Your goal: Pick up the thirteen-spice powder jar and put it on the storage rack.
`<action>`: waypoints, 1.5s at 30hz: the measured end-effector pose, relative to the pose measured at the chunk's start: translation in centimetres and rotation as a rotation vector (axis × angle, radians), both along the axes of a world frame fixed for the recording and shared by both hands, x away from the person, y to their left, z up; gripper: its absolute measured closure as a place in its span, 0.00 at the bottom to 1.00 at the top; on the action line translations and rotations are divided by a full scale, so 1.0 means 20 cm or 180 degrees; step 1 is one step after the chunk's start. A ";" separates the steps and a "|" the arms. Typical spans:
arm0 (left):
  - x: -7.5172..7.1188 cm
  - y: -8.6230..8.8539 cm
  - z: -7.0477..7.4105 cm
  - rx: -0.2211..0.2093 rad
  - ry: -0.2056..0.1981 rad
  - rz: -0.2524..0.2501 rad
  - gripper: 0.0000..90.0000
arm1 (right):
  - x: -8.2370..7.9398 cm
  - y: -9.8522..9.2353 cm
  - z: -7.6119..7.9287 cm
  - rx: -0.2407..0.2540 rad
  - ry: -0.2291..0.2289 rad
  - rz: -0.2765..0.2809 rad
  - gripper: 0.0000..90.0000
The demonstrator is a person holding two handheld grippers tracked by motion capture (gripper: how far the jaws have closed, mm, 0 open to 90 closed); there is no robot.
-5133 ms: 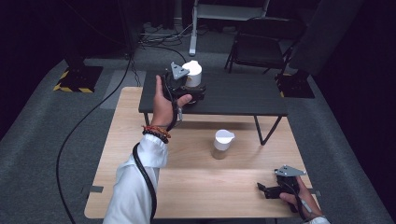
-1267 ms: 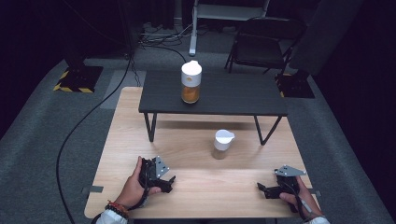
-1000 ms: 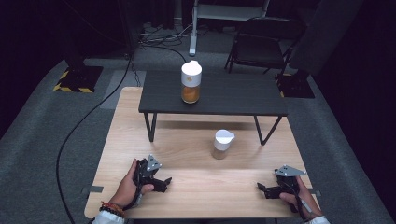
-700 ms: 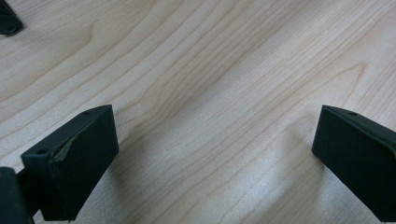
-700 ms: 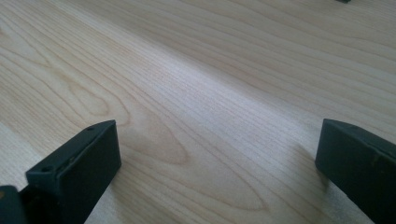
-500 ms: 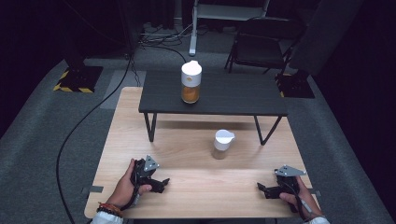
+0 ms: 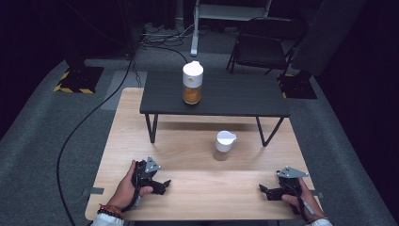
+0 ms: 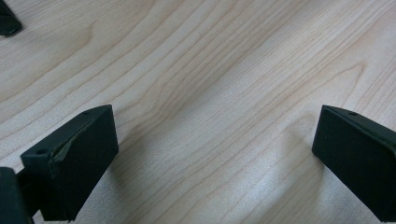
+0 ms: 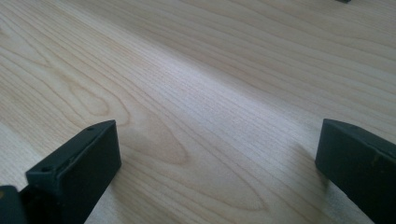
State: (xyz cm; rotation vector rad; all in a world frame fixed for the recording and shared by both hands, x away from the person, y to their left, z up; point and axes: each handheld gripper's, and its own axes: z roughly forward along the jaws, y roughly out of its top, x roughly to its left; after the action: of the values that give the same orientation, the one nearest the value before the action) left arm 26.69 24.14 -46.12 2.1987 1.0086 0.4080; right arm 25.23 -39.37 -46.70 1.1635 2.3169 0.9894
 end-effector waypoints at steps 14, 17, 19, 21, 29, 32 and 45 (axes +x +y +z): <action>0.00 0.00 0.00 0.0000 0.0001 0.0001 0.00 | 0.00 0.01 0.01 -0.0030 0.0003 0.0020 0.01; 0.00 0.00 0.00 0.0006 -0.0002 -0.0002 0.00 | -0.01 0.02 0.02 -0.0082 -0.0030 0.0017 0.01; 0.00 0.00 0.00 0.0000 0.0002 0.0001 0.00 | -0.01 0.02 0.02 -0.0087 -0.0050 0.0009 0.01; 0.00 0.00 0.00 0.0004 -0.0001 -0.0001 0.00 | -0.02 0.02 0.03 -0.0071 -0.0090 0.0006 0.01; 0.00 0.00 0.00 0.0000 0.0002 0.0001 0.00 | -0.09 0.01 0.09 0.0058 -0.0327 -0.0020 0.01; 0.00 0.00 0.00 0.0005 -0.0001 -0.0002 0.00 | -0.11 0.01 0.11 0.0092 -0.0397 -0.0015 0.01; 0.00 0.00 0.00 -0.0001 0.0000 0.0000 0.00 | -0.15 0.04 0.15 0.0170 -0.0567 0.0050 0.01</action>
State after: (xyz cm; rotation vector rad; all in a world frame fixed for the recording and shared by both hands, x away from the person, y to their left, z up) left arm 26.69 24.14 -46.12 2.1984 1.0085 0.4078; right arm 22.29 -38.63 -43.70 1.0333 2.1750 1.1192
